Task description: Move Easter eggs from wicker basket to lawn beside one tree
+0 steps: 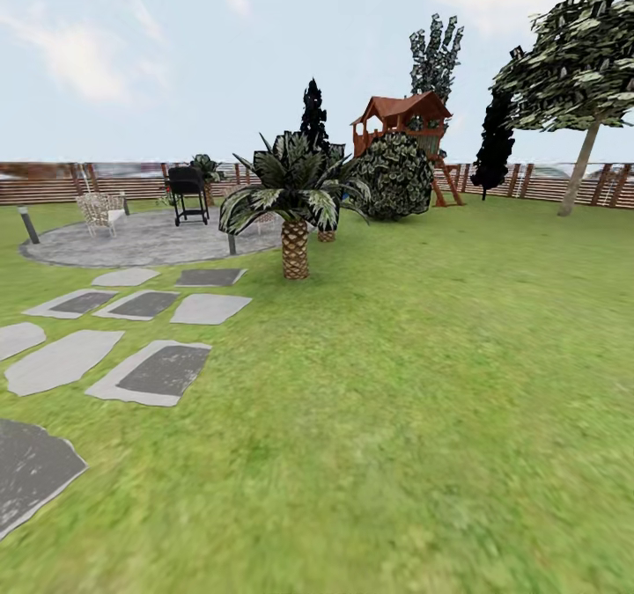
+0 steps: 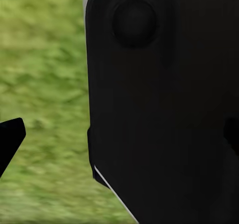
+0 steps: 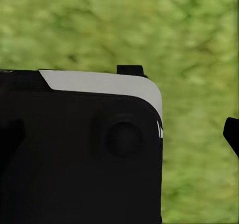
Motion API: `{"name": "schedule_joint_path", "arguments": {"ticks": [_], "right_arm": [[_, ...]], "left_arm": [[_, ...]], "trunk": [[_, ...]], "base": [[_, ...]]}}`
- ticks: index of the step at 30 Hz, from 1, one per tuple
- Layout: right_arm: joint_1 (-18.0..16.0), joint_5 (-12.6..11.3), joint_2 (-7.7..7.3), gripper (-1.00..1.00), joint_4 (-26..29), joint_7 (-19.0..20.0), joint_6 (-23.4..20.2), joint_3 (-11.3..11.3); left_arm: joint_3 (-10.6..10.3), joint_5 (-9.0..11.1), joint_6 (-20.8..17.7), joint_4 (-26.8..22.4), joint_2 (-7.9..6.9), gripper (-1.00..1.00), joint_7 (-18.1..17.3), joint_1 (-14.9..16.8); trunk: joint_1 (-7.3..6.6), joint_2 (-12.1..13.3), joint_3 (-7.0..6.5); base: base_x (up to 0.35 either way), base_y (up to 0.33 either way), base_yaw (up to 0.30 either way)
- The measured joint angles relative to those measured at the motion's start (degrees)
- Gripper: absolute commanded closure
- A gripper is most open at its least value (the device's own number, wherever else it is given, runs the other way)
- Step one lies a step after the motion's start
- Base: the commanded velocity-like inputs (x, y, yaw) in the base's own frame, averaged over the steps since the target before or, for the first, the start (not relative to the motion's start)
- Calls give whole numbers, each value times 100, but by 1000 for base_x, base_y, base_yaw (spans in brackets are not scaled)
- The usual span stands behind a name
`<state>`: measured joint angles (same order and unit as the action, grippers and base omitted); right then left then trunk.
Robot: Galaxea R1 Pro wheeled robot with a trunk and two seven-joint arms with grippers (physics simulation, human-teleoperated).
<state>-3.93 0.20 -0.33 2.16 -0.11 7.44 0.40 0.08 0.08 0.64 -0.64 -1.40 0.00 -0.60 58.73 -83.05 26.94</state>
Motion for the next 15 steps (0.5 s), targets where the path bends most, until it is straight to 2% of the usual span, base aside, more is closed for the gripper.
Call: {"name": "schedule_joint_path", "arguments": {"ticks": [4,5,15], "right_arm": [[1,-34,-20,-100,3,-3,128,-34],[0,-39,-37,-100,3,-1,429,-38],[1,-52,-70,-100,1,3,495,-49]], "left_arm": [[0,0,0,0,0,-100,0,1],[0,0,0,0,0,-100,0,1],[0,0,0,-2,0,-100,0,1]], "trunk": [[0,0,30],[0,0,38],[0,0,112]], "base": [[0,0,-103],[0,0,-143],[0,0,-184]]}}
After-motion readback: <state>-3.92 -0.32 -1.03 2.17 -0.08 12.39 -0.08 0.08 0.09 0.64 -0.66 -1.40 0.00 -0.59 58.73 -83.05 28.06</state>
